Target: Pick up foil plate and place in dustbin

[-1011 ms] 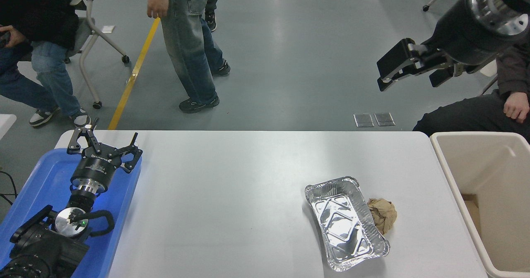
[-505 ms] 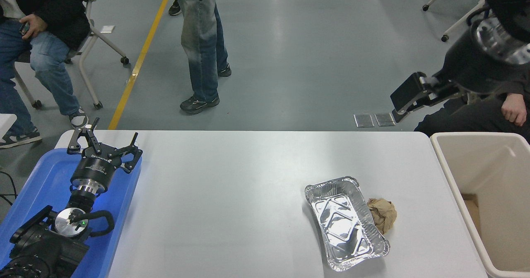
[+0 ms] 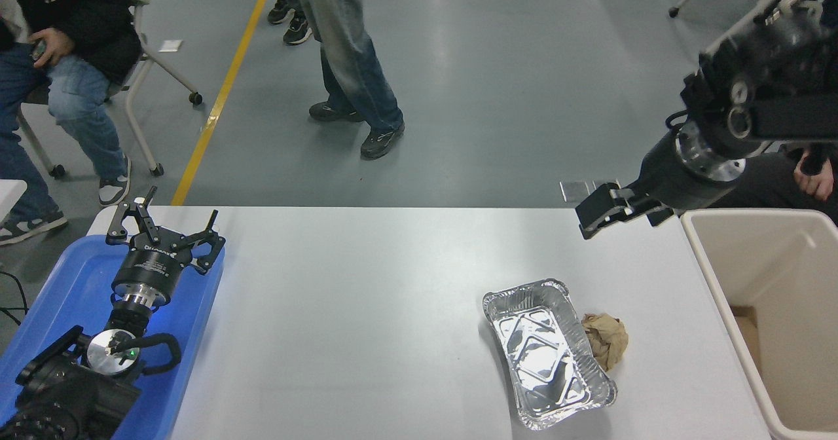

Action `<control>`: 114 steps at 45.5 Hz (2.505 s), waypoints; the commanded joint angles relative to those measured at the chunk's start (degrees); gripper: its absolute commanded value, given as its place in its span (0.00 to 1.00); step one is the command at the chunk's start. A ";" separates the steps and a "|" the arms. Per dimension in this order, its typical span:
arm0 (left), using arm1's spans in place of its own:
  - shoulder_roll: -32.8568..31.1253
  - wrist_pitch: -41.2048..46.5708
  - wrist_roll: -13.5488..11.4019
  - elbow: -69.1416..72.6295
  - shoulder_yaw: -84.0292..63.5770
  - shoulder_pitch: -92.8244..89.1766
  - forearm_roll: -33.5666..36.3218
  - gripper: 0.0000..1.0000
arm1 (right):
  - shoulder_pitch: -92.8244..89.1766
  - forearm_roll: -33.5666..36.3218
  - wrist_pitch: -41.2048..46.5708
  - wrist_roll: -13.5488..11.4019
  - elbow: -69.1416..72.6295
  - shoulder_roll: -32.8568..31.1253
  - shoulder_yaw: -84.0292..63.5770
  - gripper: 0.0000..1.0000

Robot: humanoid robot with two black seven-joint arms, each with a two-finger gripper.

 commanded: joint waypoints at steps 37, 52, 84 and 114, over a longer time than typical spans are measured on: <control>-0.09 0.00 0.00 0.00 -0.05 -0.16 0.00 0.99 | -41.89 -8.67 -16.18 -2.30 -29.12 6.48 11.23 0.99; -0.09 0.00 0.00 -0.08 -0.05 -0.16 0.09 0.99 | -42.51 -8.50 -16.80 -2.38 -29.03 7.18 12.19 0.55; 0.00 0.00 0.09 0.00 0.12 -0.16 0.09 0.99 | -38.20 -7.53 -15.22 0.16 -24.99 7.45 10.79 0.00; 0.18 0.00 0.09 -0.08 0.12 0.02 0.09 0.99 | 11.79 5.21 -1.17 2.97 7.44 0.15 -8.54 0.00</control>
